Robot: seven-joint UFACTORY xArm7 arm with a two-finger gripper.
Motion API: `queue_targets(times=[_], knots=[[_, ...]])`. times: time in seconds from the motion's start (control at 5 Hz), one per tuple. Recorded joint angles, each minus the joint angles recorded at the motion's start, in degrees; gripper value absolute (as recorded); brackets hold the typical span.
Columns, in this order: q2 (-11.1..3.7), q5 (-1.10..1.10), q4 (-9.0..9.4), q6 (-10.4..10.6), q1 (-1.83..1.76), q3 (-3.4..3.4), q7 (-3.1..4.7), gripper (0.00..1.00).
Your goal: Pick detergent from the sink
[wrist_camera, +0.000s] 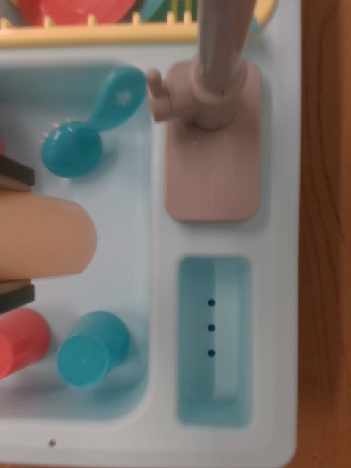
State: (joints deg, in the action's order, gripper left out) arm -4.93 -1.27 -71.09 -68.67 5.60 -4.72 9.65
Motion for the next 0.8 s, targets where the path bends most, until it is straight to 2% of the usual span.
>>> queue_targets(times=[0.2, 0.4, 0.6, 0.8], knots=[[0.0, 0.0, 0.0, 0.0, 0.0, 0.0, 0.0, 1.0], [0.75, 0.1, -1.97, -2.72, -0.01, -0.01, -0.09, 1.0], [0.75, 0.1, -1.97, -2.72, -0.01, -0.01, -0.09, 1.0], [1.46, 0.19, -3.86, -5.32, -0.03, -0.02, -0.18, 1.0]])
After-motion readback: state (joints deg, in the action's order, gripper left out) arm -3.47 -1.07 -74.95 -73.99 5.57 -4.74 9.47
